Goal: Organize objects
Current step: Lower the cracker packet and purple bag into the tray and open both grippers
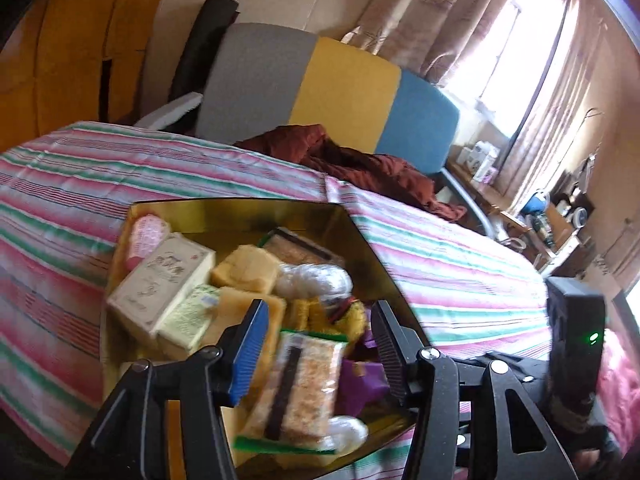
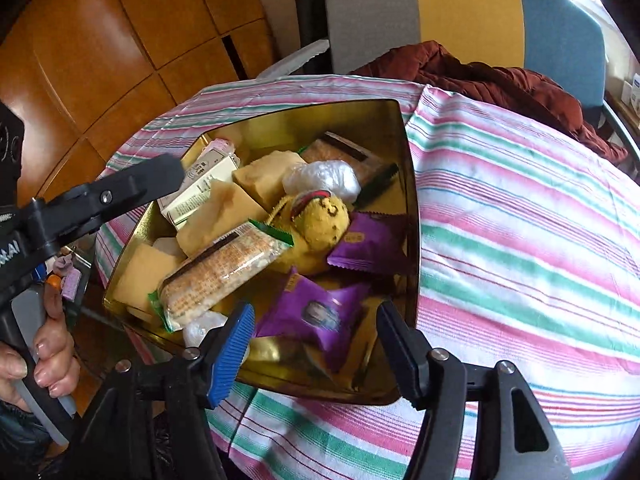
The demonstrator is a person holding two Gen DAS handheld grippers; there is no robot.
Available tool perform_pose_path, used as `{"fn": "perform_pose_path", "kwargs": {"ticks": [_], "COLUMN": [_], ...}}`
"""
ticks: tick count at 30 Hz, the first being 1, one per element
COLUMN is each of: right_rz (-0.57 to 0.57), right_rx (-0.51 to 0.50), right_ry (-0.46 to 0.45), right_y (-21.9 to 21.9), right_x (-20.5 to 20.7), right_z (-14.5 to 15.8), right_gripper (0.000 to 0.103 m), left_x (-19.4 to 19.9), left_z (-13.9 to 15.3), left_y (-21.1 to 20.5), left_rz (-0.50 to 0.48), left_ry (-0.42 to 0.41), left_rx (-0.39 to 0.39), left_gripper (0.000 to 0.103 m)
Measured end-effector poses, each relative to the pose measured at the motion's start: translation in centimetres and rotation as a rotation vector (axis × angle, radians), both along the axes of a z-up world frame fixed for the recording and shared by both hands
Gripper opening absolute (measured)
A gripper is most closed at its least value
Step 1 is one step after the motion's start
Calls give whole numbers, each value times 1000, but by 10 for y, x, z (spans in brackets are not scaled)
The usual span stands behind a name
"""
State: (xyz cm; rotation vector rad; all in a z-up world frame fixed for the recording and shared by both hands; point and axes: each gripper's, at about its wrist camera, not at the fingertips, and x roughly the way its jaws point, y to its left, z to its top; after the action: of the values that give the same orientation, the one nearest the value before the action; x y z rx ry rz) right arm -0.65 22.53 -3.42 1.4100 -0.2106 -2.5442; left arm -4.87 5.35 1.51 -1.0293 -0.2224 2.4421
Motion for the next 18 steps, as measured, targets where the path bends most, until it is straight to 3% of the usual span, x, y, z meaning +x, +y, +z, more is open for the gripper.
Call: {"fn": "perform_pose_path", "kwargs": {"ticks": [9,15,18], "right_rz": [-42,-80,-113], "right_rx": [37,78,92], "right_ry": [54,98,112], "right_y": [-4,-11,-10], "right_x": [9,15,19], "right_z": [10,19,20], "right_gripper": [77,78,78], "left_x": [22,32,37], "left_z": [-3,2,2], "left_y": [-7,-1,3], "left_rz": [69,96,107], "left_ry": [87,121,121], "left_rx": [-181,-224,-237], "left_gripper": [63,80,95]}}
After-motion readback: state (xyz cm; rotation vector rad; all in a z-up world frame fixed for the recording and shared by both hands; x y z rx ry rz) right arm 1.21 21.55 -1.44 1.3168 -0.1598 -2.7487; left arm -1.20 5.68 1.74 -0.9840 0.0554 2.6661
